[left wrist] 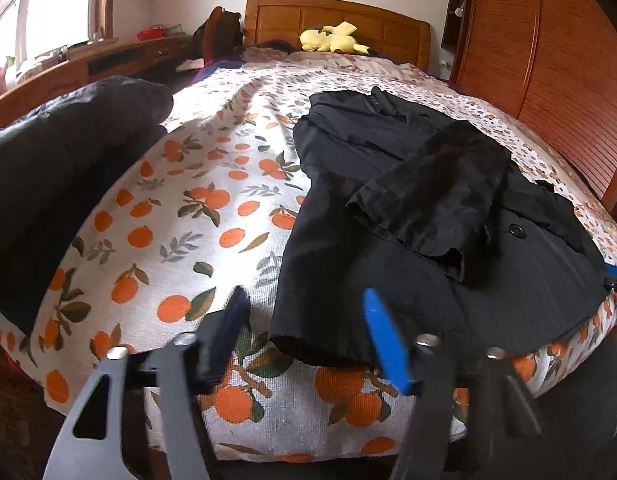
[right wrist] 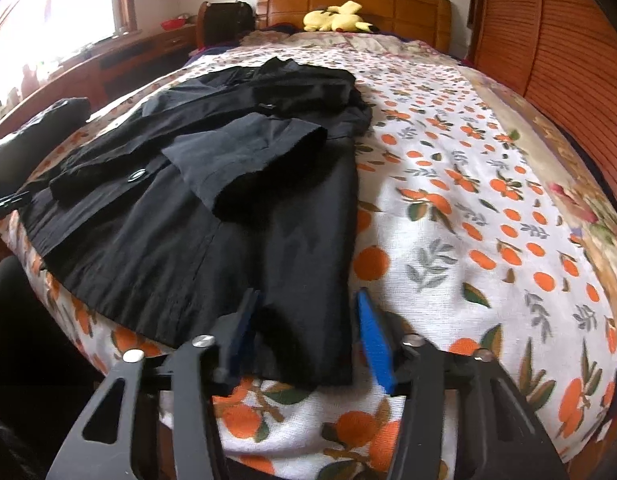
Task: Fold large clothes
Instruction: 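Close both tools on the coat hem, then lift the hem with both tools and fold it over toward the collar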
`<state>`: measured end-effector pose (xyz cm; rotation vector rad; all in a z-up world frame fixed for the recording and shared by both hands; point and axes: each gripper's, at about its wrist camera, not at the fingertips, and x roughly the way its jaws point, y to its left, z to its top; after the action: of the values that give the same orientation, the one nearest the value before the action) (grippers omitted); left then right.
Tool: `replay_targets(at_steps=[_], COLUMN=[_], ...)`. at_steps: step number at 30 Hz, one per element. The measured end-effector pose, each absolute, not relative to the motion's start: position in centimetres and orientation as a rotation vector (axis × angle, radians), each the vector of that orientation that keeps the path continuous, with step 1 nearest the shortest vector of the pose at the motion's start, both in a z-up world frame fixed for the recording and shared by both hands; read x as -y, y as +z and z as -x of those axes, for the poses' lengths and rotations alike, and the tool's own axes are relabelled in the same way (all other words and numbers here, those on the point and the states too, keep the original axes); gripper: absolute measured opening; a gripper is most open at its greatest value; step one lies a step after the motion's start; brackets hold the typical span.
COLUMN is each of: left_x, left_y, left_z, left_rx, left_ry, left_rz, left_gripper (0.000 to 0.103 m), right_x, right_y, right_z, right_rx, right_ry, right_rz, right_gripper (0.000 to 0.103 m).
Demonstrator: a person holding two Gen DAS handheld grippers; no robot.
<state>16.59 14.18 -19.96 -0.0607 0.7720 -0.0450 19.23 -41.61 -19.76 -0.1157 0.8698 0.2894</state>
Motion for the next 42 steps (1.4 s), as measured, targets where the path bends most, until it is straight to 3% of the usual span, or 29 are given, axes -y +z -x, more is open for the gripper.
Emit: replay_targets(at_steps=[4,6,8,10,15,21,32,37,42], left_x=[-14.2,-14.1,-13.9,-13.6,-12.8,-10.8,-9.2,-8.3,-8.1], left_y=[-20.2,-20.3,-20.0,-19.4,-14.9,-5.3,8.1,9.9,6.6], left_z=[-16.7,-16.8,-17.0,-17.1,-16.4,-14.6,-6.5,-5.5,-9.5], left_rx=[-0.776,-0.778,-0.787,-0.789,-0.706,-0.517,-0.264,-0.244,-0.345], left_ry=[-0.049,-0.057,-0.073,-0.075,-0.105,-0.126,-0.158,-0.160,-0.132], left_rz=[0.062,0.064,0.074,0.067,0.086,0.072,0.047,0.025,0.014], left_gripper=[0.056,0.045,0.016,0.007,0.005,0.004,0.004,0.005,0.005], right_x=[41.3,41.2,41.1,41.3,41.8,41.9,45.1,45.8,45.0], right_y=[-19.8,-19.8,-19.6,-18.7,-14.4,-7.1,5.7,7.2,4.1], right_z=[-19.3,-19.3,-19.4,-19.4,-19.4,-18.5,-9.4,-8.2,-11.4], right_rx=[-0.869,-0.872,-0.866,-0.837,-0.719,-0.570,-0.318,-0.294,-0.375], right_ry=[0.315,0.336,0.356,0.367,0.381,0.376,0.356,0.349,0.367], right_rz=[0.104,0.090,0.075,0.052,-0.001,0.009,0.061,0.077,0.084], right_gripper=[0.023,0.016,0.011,0.008,0.007,0.006,0.006,0.006,0.007])
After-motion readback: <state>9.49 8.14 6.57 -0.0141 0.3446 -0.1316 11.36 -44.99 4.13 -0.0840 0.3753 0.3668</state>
